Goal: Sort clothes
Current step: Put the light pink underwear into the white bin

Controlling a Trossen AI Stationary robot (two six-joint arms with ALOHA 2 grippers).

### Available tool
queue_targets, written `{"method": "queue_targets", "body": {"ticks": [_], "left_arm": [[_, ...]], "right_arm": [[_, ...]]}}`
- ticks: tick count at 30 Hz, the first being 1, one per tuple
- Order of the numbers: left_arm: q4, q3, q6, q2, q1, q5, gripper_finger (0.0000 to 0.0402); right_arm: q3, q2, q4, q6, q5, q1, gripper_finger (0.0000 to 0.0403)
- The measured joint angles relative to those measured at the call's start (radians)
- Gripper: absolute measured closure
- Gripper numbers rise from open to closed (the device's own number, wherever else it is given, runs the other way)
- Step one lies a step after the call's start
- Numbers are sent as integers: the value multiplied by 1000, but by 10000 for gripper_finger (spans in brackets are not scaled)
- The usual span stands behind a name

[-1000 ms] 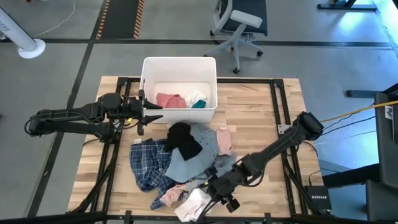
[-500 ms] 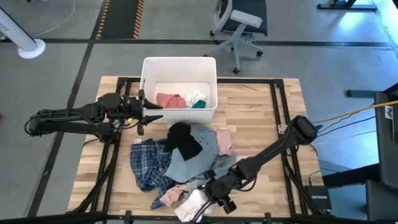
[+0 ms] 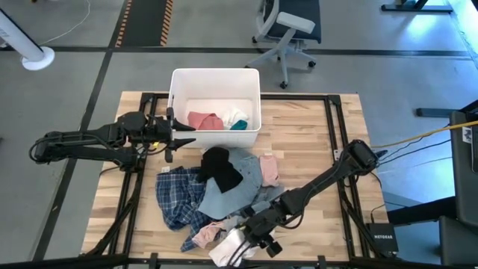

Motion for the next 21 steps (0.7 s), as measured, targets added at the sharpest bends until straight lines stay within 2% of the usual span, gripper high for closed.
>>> {"method": "queue_targets", "body": {"ticks": [4,6,10,16,21], "left_arm": [[0,0,0,0,0,0,242],[0,0,0,0,0,0,242],[0,0,-6,0,0,0,242],[0,0,-1,0,0,0,242],[0,0,1,0,0,0,242]], "right_arm": [[13,-19,-1,102,-187,-12,257],[28,-28,1,126,-208,-12,262],[38,-27,-11,100,-147,-6,264],[37,-17,-177,72,24,-5,265],[37,-17,-184,72,38,-5,260]]}}
